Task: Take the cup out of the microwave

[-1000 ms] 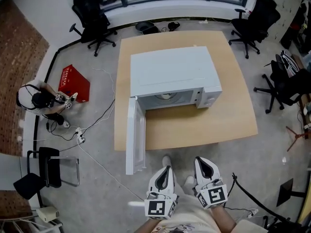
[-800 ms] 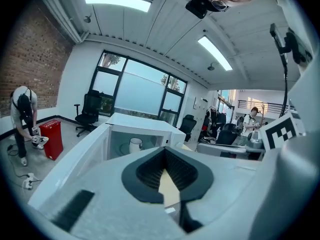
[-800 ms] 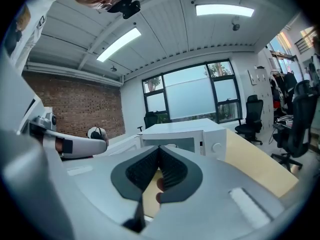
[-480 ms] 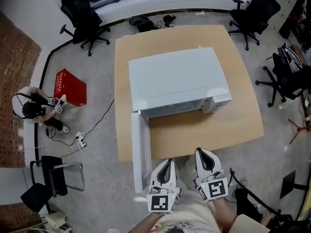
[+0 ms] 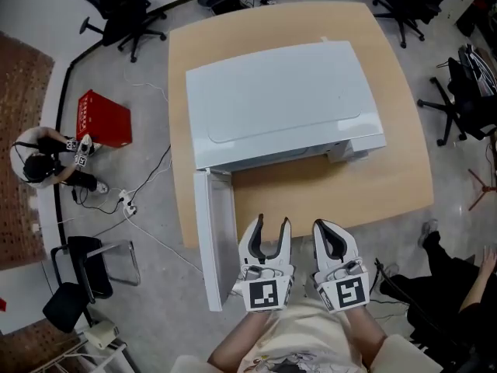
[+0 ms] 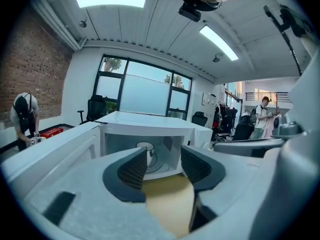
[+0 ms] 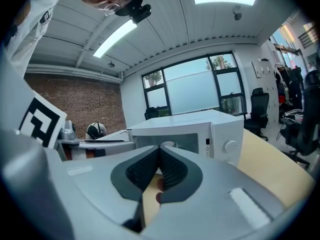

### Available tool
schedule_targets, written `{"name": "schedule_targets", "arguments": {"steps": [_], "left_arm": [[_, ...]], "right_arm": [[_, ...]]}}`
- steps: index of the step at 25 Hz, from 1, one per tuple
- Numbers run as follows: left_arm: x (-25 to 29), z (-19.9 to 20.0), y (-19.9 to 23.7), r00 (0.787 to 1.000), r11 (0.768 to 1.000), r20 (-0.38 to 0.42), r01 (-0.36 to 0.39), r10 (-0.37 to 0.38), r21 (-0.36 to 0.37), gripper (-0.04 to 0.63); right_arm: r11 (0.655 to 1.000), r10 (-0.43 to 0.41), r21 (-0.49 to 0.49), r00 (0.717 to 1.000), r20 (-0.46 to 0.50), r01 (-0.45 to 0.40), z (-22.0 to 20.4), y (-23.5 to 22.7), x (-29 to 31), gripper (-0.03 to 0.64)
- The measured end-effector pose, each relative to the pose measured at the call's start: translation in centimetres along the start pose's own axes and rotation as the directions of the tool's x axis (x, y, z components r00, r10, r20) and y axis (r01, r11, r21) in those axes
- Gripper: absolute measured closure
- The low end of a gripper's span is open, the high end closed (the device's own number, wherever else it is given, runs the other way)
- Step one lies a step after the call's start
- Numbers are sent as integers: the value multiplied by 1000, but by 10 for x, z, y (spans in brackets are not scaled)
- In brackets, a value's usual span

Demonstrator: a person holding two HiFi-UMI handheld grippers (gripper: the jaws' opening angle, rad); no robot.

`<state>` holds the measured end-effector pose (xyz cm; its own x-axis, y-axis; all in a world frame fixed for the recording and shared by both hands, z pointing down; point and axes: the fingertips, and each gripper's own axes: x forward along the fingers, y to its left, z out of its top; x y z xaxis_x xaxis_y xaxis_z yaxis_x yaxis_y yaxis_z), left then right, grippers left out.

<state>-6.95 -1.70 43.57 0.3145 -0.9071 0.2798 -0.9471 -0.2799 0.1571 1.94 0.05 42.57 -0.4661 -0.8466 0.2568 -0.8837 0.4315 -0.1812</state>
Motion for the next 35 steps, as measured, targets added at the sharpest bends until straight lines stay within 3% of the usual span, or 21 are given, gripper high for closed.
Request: {"name": "schedule_targets", "arguments": {"steps": [3, 8, 12, 25, 35], "left_arm": [[34, -12, 12, 999, 999, 4, -50, 50, 8, 313], [84, -32, 30, 994, 994, 12, -108, 107, 24, 229], [117, -49, 38, 995, 994, 3, -100, 100, 41, 193], [215, -70, 69, 995, 991, 23, -99, 97, 89, 163], [246, -72, 82, 993, 986, 47, -109, 104, 123, 163]], "right_arm": [[1000, -11, 10, 1000, -10, 11, -9, -17, 8, 611], [999, -37, 27, 999, -34, 38, -21, -42, 17, 611], [999, -44, 18, 998, -52, 45, -30, -52, 25, 611], [999, -33, 29, 996, -78, 35, -44, -55, 47, 611], [999, -27, 33, 995, -93, 30, -52, -54, 47, 611]]}}
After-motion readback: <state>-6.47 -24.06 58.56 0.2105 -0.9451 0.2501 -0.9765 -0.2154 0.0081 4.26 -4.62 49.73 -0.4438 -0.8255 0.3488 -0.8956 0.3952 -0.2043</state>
